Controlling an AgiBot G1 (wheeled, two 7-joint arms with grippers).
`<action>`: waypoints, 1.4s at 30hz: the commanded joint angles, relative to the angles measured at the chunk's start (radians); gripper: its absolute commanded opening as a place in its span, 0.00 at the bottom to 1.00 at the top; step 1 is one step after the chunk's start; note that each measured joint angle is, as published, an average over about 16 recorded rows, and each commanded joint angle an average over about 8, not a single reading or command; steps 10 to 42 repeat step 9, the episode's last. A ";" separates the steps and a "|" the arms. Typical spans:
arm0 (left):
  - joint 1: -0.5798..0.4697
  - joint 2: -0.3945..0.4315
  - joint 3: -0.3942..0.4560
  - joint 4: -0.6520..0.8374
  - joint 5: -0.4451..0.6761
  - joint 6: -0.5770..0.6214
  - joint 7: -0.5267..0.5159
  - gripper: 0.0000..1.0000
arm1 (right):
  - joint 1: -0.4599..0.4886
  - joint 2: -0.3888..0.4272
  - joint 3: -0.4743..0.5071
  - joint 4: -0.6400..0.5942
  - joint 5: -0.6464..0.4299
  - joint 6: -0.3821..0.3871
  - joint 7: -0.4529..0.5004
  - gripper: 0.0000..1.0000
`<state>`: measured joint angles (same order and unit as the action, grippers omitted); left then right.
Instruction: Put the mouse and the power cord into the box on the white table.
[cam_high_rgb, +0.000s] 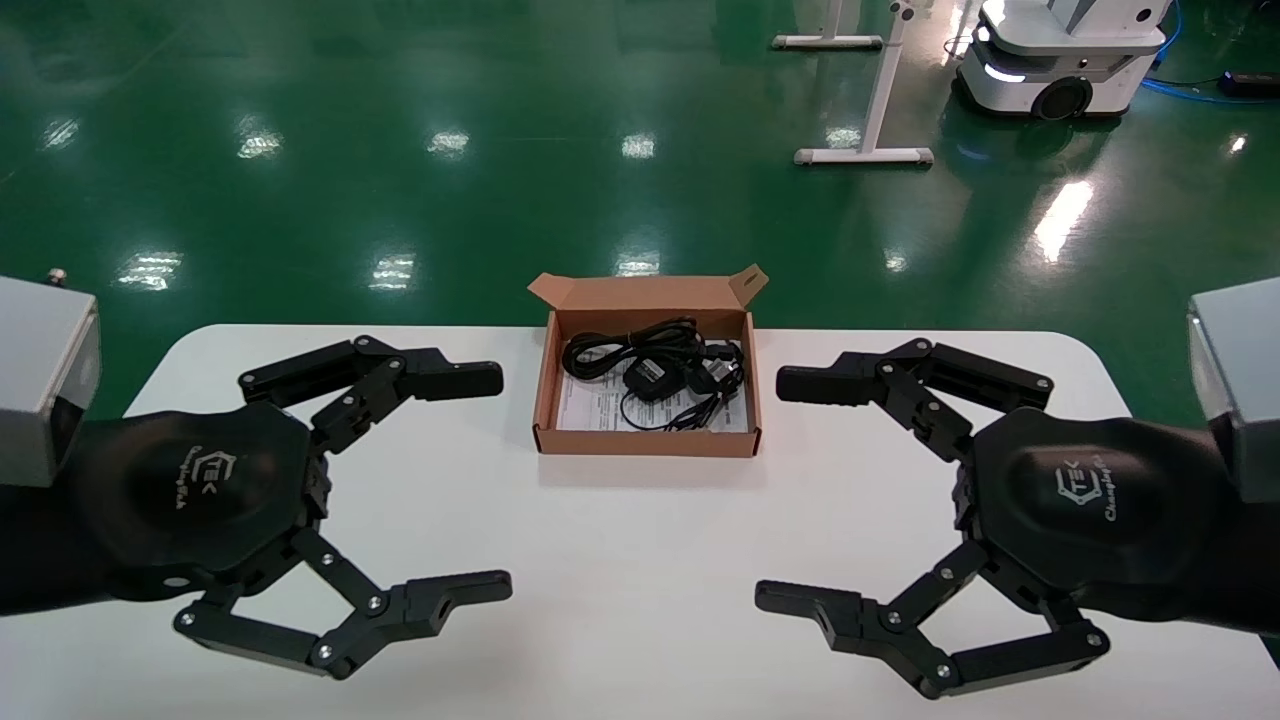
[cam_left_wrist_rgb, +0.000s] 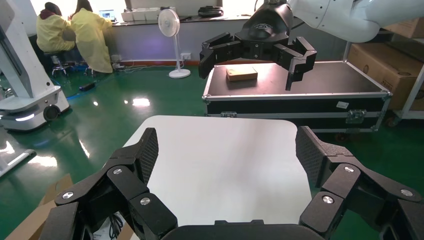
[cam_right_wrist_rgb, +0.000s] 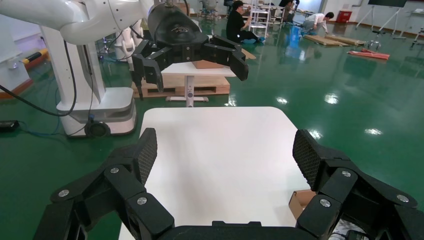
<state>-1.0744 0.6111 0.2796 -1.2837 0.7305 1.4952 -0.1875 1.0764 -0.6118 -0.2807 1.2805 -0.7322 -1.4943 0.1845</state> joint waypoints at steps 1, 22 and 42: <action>0.000 0.000 0.000 0.000 0.000 0.000 0.000 1.00 | 0.000 0.000 0.000 0.000 0.000 0.000 0.000 1.00; 0.000 0.000 0.000 0.000 0.000 0.000 0.000 1.00 | 0.000 0.000 0.000 0.000 0.000 0.000 0.000 1.00; 0.000 0.000 0.000 0.000 0.000 0.000 0.000 1.00 | 0.000 0.000 0.000 0.000 0.000 0.000 0.000 1.00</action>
